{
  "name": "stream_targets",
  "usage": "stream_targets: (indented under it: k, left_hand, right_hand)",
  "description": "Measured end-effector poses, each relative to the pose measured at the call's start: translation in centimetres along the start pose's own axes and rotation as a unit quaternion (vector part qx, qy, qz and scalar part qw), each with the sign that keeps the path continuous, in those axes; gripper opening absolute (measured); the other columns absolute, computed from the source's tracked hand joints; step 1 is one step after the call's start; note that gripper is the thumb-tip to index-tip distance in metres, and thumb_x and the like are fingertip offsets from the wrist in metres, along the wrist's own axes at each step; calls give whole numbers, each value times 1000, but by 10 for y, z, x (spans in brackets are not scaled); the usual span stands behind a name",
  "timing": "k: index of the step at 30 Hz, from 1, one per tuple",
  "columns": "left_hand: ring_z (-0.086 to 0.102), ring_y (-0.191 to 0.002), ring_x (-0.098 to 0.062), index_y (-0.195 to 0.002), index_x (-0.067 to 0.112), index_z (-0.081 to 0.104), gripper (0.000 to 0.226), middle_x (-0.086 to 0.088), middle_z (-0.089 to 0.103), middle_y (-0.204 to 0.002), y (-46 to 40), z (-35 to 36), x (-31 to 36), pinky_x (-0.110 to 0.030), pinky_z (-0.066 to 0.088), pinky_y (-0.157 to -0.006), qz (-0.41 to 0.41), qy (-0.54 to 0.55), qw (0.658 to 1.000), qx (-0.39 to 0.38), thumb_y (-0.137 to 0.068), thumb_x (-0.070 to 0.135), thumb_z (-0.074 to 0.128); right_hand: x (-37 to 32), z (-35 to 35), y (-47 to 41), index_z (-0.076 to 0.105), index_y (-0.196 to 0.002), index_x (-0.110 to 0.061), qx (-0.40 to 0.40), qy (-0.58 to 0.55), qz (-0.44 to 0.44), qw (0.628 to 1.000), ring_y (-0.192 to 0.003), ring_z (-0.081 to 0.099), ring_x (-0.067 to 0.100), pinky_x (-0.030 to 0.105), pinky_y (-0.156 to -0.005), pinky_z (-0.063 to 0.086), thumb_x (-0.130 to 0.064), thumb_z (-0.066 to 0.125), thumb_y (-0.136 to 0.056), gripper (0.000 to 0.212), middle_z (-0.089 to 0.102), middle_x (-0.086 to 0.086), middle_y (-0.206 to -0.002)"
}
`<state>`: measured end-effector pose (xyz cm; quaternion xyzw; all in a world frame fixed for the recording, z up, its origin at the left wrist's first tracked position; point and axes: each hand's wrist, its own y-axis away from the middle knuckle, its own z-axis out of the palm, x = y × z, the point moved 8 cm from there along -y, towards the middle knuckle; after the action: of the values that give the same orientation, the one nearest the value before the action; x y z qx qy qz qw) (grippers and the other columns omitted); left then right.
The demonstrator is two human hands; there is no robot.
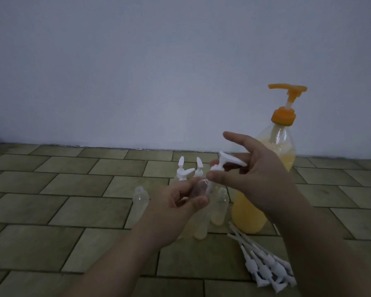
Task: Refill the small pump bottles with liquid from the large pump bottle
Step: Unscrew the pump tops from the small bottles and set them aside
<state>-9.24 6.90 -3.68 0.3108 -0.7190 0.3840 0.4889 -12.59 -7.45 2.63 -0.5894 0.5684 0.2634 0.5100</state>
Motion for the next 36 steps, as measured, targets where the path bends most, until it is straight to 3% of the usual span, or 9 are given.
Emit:
stream_targets:
  k: [4,11,16,20,23,26,28,31,36]
  left_hand:
    - [62,-101,0,-108,42,61,32,8,70,-105,-1,1,3,-17,51,-84,5,-22,1000,0,-86,20,62]
    - [63,-89,3,-101,42,61,26,17,68,-96,-15,-23,5,-25,54,-82,-21,-104,994,29,-78,33,70]
    - [66,-94,-15,-101,28,59,37,3,68,-100,-38,-77,-6,-41,55,-87,-51,-94,989,99,-69,33,78]
    - [65,-90,-17,-91,27,57,26,1,67,-99,-66,-98,-24,-41,55,-82,-89,-193,971,108,-71,27,72]
    - [61,-85,-16,-93,20,55,22,1,63,-95,-81,-91,-43,-23,47,-65,-129,-287,947,66,-77,19,70]
    - [57,-80,-16,-85,21,52,24,-1,60,-91,-90,-80,-64,-27,46,-64,-164,-338,926,20,-73,18,73]
    - [58,-85,-17,-92,20,54,29,0,59,-96,-92,-74,-75,-29,48,-70,-188,-376,907,-13,-72,20,75]
    - [55,-96,-15,-107,21,56,39,4,56,-105,-91,-67,-85,-27,47,-76,-207,-445,870,-50,-73,22,75]
    - [50,-89,-12,-107,24,57,37,6,53,-103,-87,-58,-92,-18,38,-58,-212,-482,845,-90,-75,18,73]
  right_hand:
    - [1,-1,-1,52,-125,-32,21,8,-6,1000,-81,68,15,36,-76,59,-18,79,-67,65,72,-1,-88]
    - [-28,-66,2,68,-92,-22,160,-101,-86,978,-78,67,-2,11,-62,51,-28,74,-57,36,72,-12,-86]
    - [12,-149,20,59,-87,-47,225,9,-47,973,-84,60,-9,25,-78,47,-71,73,-50,46,63,-20,-93]
    - [73,-151,65,66,-80,-29,192,65,19,979,-73,67,11,33,-64,56,-33,82,-63,23,69,-11,-80]
    - [114,-123,96,65,-71,-19,213,28,41,976,-68,67,8,18,-56,55,-21,78,-53,23,70,-9,-78]
    - [138,-109,113,64,-66,-18,233,24,29,972,-66,64,1,5,-56,47,3,81,-55,29,69,-7,-75]
    - [148,-95,117,64,-69,-26,196,90,-5,977,-65,61,0,4,-56,44,-8,87,-59,30,67,-12,-78]
    - [158,-82,121,62,-69,-35,158,139,-5,978,-61,58,0,7,-54,41,-56,75,-59,27,65,-18,-81]
    - [180,-69,119,59,-85,-51,166,208,-84,960,-85,55,-19,5,-63,44,-41,58,-77,13,58,-34,-103]
